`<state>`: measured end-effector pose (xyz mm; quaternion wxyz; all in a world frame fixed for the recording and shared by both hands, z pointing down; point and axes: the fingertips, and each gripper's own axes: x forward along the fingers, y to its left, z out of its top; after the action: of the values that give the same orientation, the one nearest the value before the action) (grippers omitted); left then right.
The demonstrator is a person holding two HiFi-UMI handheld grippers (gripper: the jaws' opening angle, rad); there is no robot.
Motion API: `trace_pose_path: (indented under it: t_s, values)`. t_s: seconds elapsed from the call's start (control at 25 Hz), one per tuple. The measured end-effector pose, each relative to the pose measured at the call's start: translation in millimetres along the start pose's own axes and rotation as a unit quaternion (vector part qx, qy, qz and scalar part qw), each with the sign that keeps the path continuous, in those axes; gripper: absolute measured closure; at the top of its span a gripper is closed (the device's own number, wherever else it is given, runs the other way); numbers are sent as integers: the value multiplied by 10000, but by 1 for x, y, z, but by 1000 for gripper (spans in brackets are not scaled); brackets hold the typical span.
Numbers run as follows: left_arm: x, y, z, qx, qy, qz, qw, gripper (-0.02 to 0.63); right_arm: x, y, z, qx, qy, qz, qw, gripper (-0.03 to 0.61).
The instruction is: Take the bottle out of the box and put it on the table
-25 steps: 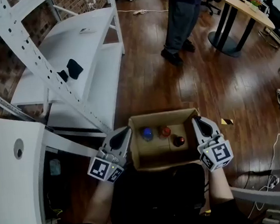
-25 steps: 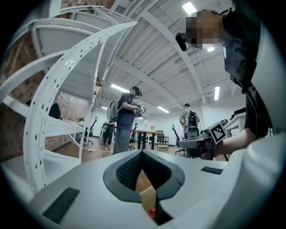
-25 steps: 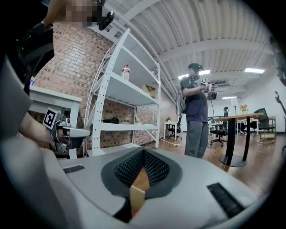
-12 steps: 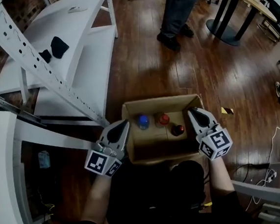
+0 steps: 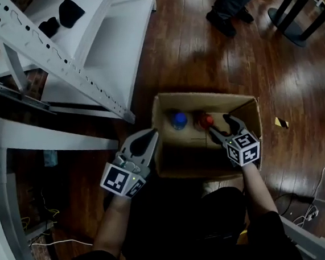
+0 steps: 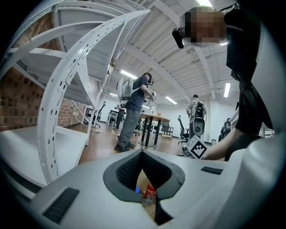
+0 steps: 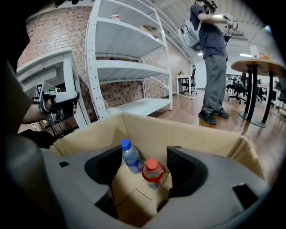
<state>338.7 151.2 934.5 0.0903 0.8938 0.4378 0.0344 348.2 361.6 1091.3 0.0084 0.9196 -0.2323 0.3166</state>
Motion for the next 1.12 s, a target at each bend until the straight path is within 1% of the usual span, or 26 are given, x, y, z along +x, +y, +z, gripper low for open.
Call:
trace_pose_path:
  t_s: [0.08,0.2,0.24,0.28,0.4,0.56,0.68,0.8,0.84,0.88,1.0,1.12]
  values:
    - [-5,5,-3,-1,19,89,10000,617,22,-3,-21,55,327,-14,9994,228]
    - [-13,10,-5,31,49,228,9997,617,47,-7,-47,-11,729,-66,9973,227]
    - [-15,12,-5,51,60,275,9996,617,55,-9,-55,-25,844,-86,9964,215]
    - [-17,14,-7,74,74,325,9994,617,63,-11,-62,-19,952,-103,9954,185]
    - [-24,20,-12,186,142,486,9985,617,83,-17,-84,27,1280,-106,9917,184]
    - [-31,26,-14,261,149,682,9972,617,104,-23,-98,36,1543,-132,9879,184]
    - [-37,25,-16,354,171,734,9965,617,116,-28,-111,158,1749,-167,9843,184]
    - [-42,22,-20,370,267,763,9960,617,124,-27,-119,192,1919,-59,9812,184]
    - [-43,21,-20,357,292,780,9959,617,127,-26,-123,146,2003,-26,9796,190]
    - [-44,20,-20,354,302,797,9957,617,129,-25,-126,81,2077,-20,9782,215]
    - [-47,19,-17,424,295,823,9953,617,131,-24,-120,-99,2059,-112,9785,228]
    - [-49,19,-16,416,279,832,9953,617,133,-23,-119,-98,2052,-91,9786,236]
